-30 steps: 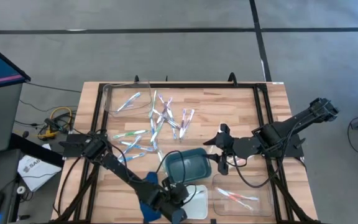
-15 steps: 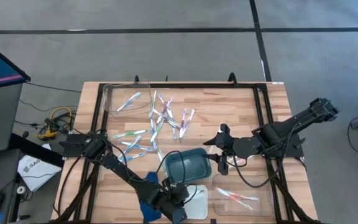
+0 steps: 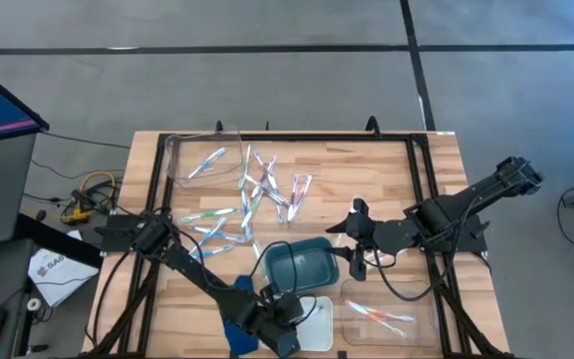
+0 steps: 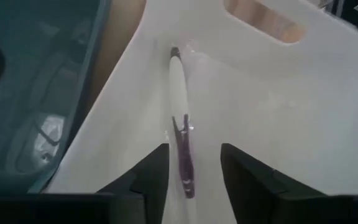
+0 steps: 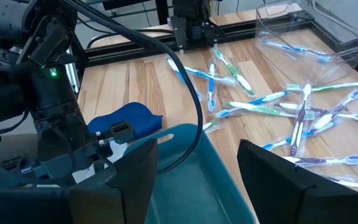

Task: Pick & Place Toothbrushes
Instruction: Put the purple toothbrush into the white bin, then put the green toothbrush into the green bin

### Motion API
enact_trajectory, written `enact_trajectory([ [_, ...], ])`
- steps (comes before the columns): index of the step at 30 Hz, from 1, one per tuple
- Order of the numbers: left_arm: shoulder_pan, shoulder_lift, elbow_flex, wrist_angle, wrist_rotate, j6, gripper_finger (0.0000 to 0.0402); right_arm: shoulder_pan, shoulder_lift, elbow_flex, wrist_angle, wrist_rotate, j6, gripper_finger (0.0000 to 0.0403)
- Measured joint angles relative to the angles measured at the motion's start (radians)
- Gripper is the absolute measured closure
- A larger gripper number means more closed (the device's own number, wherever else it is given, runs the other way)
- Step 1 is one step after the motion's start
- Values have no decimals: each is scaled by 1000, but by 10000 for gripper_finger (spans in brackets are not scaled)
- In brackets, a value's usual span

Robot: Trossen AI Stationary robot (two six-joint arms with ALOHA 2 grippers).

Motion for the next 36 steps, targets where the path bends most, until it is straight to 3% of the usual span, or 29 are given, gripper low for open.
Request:
enact_trajectory([
  [10,-4,-188,-2,-7,-22,140,247,0,0,0,-2,0,-8,187],
  [16,-4,-377,-78,-4,-178,335,247,0,0,0,-10,0,-44,187],
  [20,0,-510,-181,8,-352,457,247,-16,0,0,-7,0,-107,187],
  [23,27,-599,-274,12,-425,503,247,-47,0,0,-6,0,-166,187],
  [30,160,-817,-552,189,-409,646,247,-170,1,0,-6,0,-287,187],
  [36,302,-969,-852,605,-213,849,247,-291,77,2,20,2,-299,187],
])
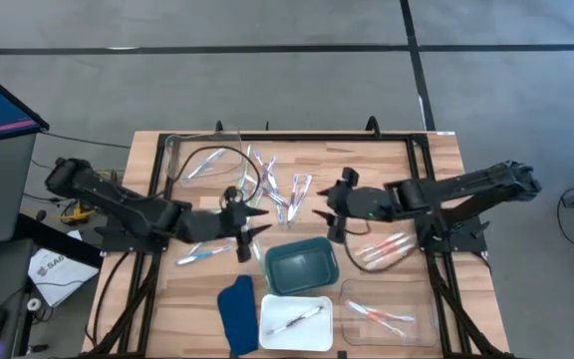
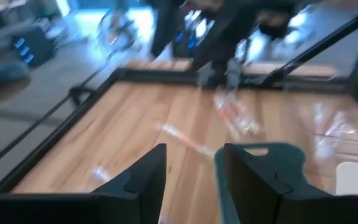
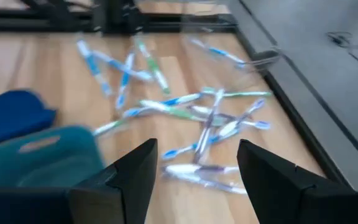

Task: Pick & Place Toothbrushes
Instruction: Put the green toothbrush into the green bin

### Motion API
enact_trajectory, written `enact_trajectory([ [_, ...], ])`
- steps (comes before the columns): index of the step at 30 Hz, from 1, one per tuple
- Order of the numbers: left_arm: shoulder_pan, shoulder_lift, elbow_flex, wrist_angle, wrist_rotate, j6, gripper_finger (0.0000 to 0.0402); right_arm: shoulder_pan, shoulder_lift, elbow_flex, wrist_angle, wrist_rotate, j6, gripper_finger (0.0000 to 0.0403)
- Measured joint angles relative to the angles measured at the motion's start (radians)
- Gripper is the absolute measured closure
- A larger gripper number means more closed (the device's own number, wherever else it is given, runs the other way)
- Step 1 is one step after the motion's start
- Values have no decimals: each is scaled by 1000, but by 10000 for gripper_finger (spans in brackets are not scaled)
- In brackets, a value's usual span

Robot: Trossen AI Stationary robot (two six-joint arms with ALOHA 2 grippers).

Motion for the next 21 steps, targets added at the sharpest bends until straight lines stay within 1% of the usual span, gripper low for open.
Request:
enact_trajectory([
  [2,49,-36,-86,147,94,70,247,-32,38,-1,9,0,-33,187],
  [4,98,-68,-161,279,171,133,247,-59,86,-1,48,0,-108,187],
  [7,164,-97,-253,423,249,229,247,-96,145,-1,101,-1,-194,187],
  [10,223,-110,-312,518,296,297,247,-131,191,-2,154,-3,-294,187],
  [13,269,-110,-346,541,302,361,247,-163,221,-2,227,-3,-411,187],
  [17,322,-110,-356,552,300,413,247,-210,216,-1,344,-3,-537,187],
  [21,367,-118,-357,574,224,405,247,-259,193,-1,438,-3,-587,187],
])
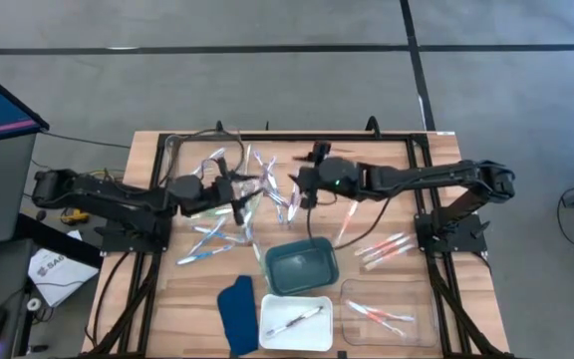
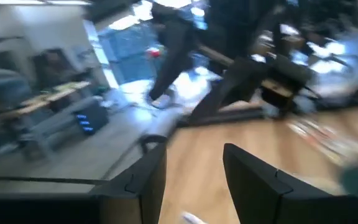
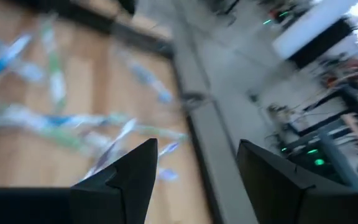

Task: Pick & Place Toothbrushes
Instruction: Put the green toothbrush into the green bin

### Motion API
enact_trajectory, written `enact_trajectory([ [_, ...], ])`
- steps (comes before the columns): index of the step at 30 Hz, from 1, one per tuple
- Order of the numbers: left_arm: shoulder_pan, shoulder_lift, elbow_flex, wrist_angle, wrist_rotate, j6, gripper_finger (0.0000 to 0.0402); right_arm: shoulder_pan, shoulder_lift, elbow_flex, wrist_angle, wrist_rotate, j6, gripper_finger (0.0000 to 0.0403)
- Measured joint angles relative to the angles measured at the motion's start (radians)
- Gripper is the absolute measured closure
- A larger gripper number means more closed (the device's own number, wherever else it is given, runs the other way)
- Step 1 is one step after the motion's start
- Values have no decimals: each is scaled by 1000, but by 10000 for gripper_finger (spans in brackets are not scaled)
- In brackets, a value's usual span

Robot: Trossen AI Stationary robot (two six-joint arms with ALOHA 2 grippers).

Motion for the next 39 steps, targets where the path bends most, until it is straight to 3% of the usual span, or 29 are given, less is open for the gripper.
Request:
enact_trajectory([
  [12,38,-5,0,29,-33,-56,247,-92,-9,0,116,0,105,187],
  [31,34,-2,-16,15,-31,-57,247,-39,-8,0,109,-5,128,187],
  [39,34,-1,-16,12,-33,-49,247,-39,-8,0,109,-141,119,187],
])
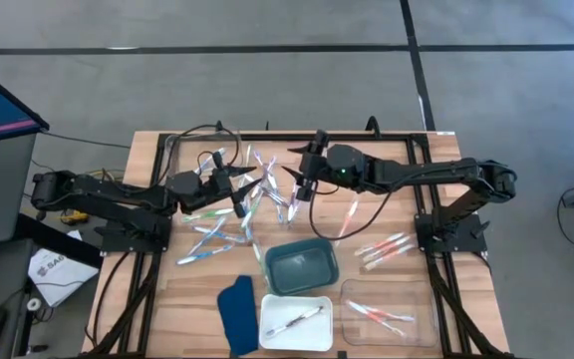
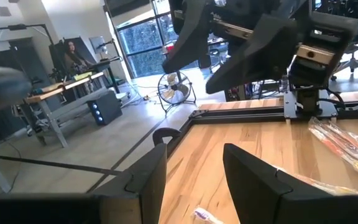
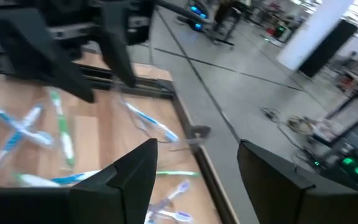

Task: Pick & Place Toothbrushes
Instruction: Put the green toothbrush into the green bin

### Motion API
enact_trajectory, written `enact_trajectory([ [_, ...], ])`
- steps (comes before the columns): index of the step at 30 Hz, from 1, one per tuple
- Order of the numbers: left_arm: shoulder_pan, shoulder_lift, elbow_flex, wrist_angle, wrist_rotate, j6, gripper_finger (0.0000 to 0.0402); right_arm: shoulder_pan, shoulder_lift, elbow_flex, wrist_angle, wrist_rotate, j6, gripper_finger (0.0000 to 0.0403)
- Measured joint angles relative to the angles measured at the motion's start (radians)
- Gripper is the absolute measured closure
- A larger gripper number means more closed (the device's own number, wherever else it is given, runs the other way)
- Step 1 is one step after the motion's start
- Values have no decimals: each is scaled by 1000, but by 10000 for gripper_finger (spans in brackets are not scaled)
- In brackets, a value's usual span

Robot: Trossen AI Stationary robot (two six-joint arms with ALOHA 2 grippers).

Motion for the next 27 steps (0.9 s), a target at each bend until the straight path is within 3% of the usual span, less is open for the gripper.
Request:
enact_trajectory([
  [27,16,0,0,-30,35,-35,247,6,0,0,-1,-42,31,187],
])
